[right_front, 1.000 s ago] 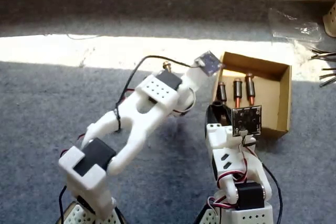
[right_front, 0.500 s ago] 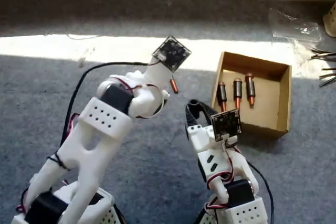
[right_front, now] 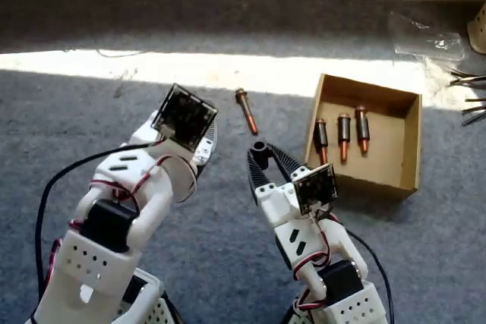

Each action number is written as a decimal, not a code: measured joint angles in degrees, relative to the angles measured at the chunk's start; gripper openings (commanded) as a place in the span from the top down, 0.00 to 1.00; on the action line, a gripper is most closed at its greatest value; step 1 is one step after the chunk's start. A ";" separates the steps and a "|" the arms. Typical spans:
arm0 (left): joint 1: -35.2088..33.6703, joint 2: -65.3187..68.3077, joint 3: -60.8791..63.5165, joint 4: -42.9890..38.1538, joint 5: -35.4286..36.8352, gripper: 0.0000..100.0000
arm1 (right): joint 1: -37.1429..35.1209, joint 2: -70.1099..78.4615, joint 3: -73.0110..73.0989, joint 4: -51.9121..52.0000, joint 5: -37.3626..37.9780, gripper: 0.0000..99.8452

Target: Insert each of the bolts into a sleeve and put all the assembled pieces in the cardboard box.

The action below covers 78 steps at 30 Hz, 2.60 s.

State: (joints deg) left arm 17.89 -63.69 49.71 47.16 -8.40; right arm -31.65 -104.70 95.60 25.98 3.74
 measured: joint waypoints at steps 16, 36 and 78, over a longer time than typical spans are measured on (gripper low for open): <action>-0.09 -26.81 5.01 -6.51 0.26 0.96 | -7.47 0.00 0.00 -8.26 8.79 1.00; -0.18 -28.75 5.01 -18.20 21.45 0.95 | -7.74 0.09 0.00 -9.32 4.04 1.00; 5.27 -28.04 17.67 -18.20 32.26 0.95 | -7.74 0.09 0.00 -9.14 7.74 1.00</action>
State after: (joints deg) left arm 23.16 -91.74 67.38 28.97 23.87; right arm -39.38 -104.62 95.60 16.84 11.47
